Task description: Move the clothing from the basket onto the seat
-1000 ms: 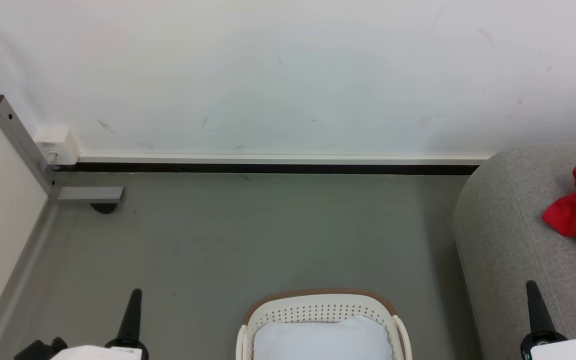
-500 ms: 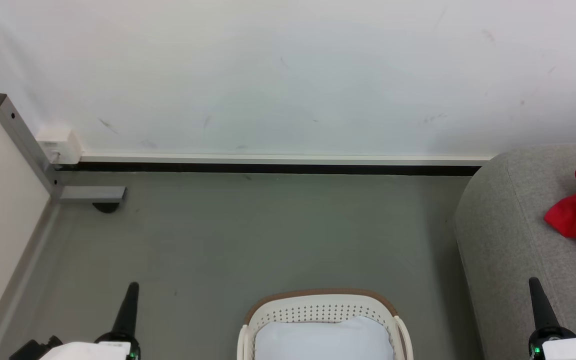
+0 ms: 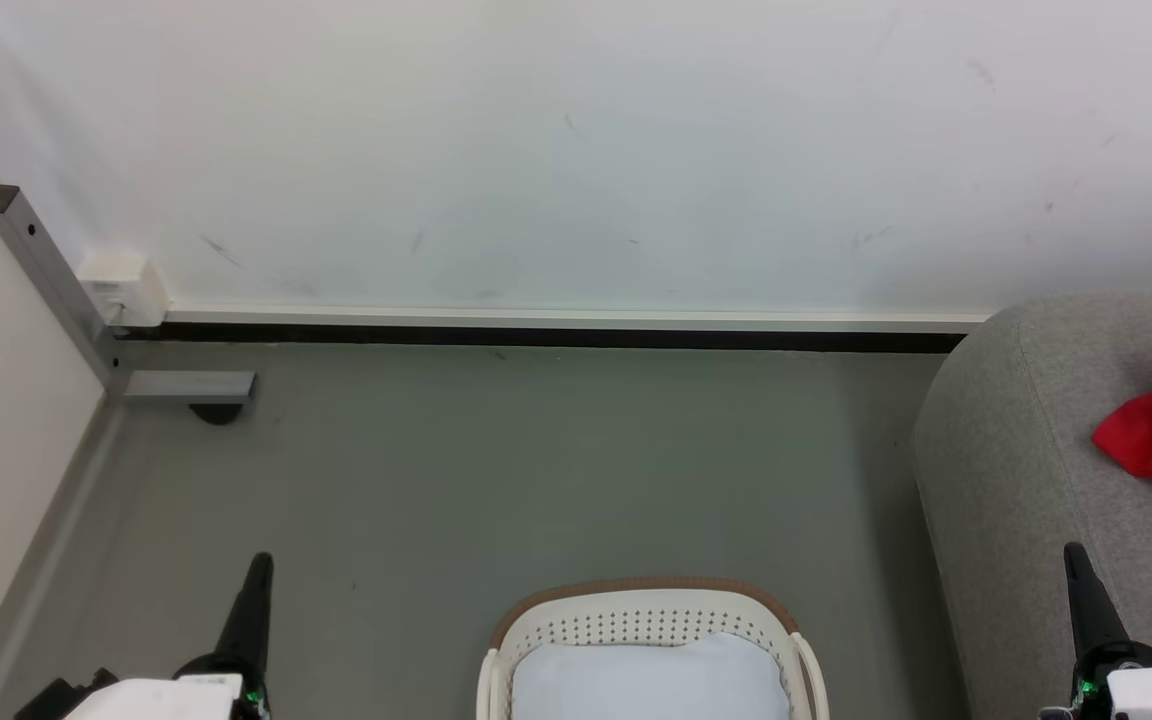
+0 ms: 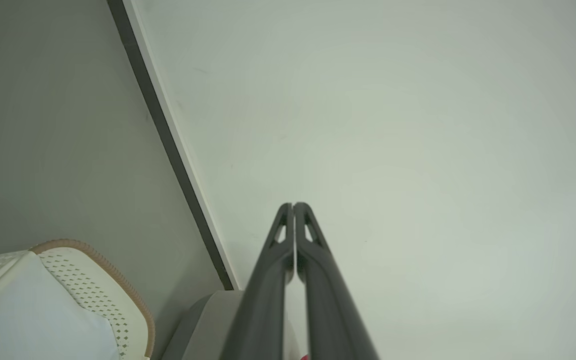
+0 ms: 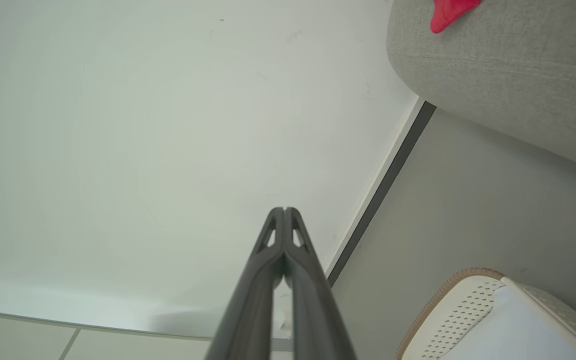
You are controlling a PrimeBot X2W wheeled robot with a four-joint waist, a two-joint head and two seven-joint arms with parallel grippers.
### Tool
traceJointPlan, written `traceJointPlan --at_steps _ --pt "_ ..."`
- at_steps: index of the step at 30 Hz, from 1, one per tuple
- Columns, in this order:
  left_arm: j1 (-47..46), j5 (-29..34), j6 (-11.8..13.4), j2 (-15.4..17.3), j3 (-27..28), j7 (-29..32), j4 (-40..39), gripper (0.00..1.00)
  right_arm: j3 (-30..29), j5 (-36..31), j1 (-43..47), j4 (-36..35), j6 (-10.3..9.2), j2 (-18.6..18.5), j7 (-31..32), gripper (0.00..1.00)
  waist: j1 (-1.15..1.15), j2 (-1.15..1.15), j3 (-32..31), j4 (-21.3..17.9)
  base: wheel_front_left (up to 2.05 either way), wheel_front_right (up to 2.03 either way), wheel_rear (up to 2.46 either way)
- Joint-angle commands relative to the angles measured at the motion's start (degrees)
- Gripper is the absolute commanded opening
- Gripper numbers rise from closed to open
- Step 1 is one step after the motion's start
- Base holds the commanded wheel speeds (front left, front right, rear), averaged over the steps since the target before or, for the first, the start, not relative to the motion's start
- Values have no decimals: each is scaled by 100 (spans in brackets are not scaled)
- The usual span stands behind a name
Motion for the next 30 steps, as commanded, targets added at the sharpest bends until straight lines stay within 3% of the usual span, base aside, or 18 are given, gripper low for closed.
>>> traceJointPlan --at_steps 1,30 --pt "-80 -167 -40 48 38 54 -32 0 -21 131 -63 -43 -9 -61 46 0 0 0 0 3 0 0 0" --pt "-144 -1135 -88 53 145 314 -73 0 -113 1105 -104 -133 -12 -67 306 0 0 0 -5 52 0 0 0"
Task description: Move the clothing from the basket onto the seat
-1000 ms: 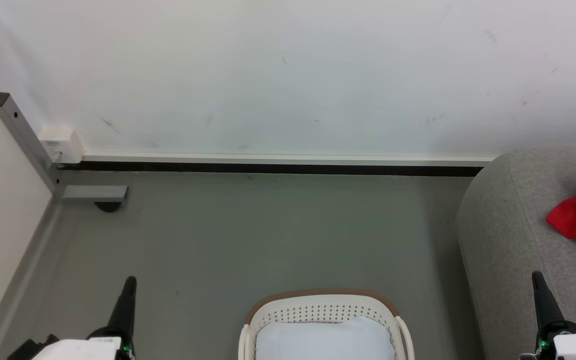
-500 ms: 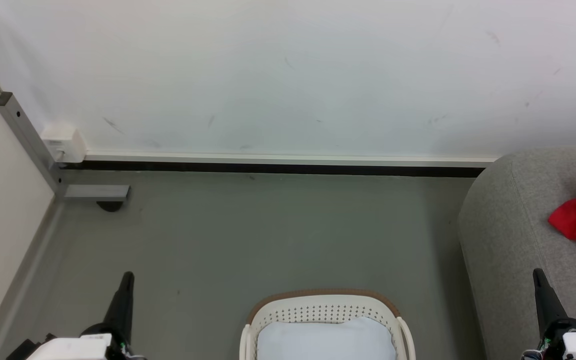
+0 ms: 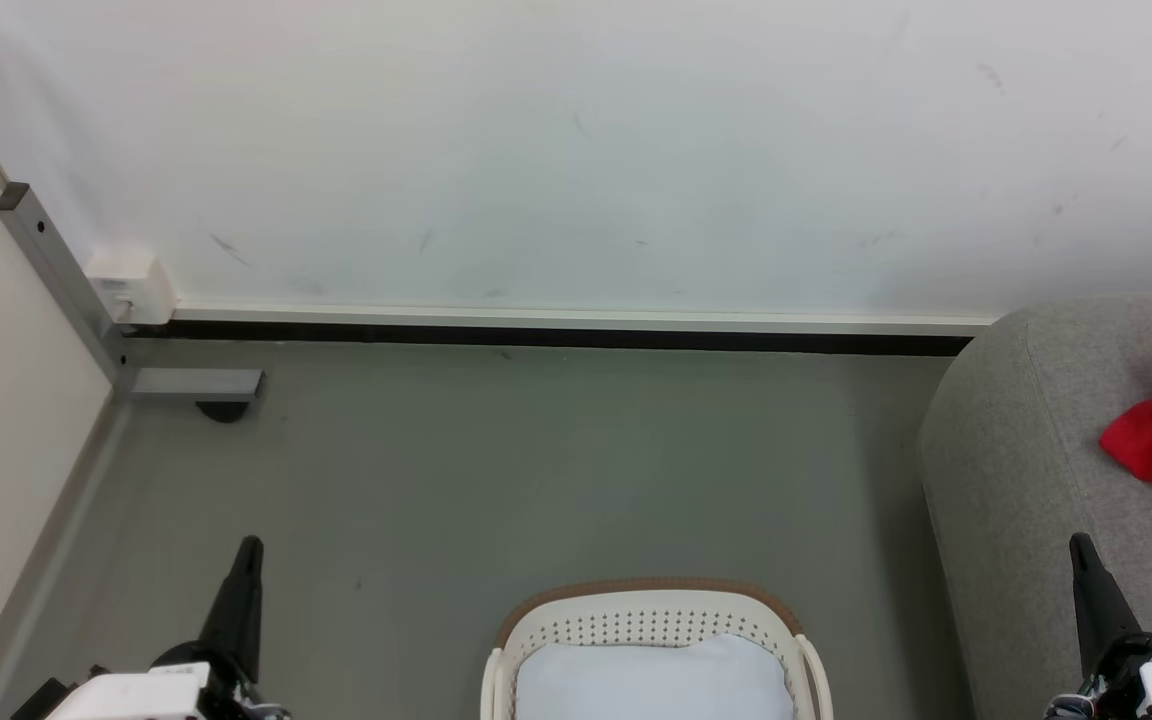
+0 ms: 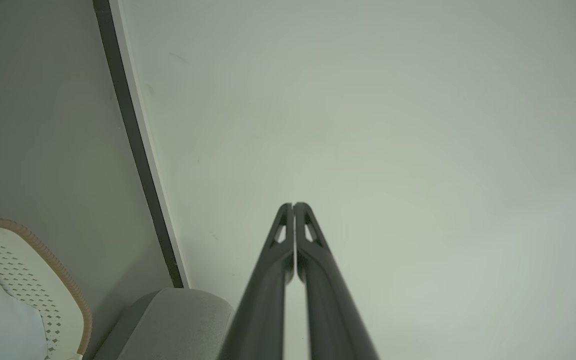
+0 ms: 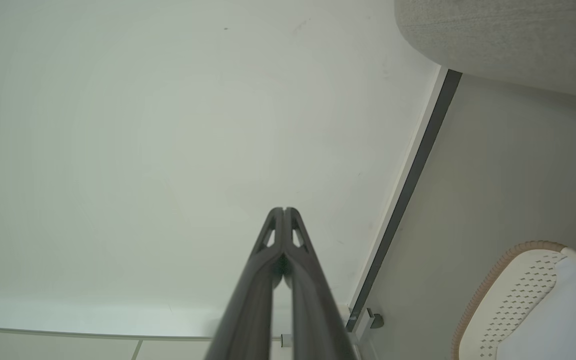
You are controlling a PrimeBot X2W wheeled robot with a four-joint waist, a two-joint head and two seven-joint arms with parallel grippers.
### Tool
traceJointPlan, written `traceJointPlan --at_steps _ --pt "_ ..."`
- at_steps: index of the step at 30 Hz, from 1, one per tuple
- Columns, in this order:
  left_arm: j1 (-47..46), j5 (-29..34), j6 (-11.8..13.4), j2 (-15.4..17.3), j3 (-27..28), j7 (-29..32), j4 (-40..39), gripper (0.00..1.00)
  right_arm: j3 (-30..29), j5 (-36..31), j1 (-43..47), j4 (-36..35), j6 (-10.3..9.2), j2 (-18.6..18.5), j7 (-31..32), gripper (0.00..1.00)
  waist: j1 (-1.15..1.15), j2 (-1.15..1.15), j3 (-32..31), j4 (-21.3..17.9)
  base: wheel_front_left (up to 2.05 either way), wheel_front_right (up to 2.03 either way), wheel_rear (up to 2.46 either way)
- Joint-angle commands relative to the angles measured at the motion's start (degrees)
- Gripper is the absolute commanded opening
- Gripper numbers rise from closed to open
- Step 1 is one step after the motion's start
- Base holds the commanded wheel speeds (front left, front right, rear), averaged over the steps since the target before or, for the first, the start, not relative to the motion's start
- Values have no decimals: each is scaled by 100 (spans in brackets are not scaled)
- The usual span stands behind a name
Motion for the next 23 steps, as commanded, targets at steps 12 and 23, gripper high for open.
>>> traceJointPlan --at_steps 12,23 --pt "-50 -78 -38 44 13 25 -19 0 -23 5 -71 -33 -12 -48 25 0 0 0 0 0 0 0 0" --pt "-49 -79 -38 44 13 24 -19 0 -23 5 -71 -32 -12 -48 24 0 0 0 0 0 0 0 0"
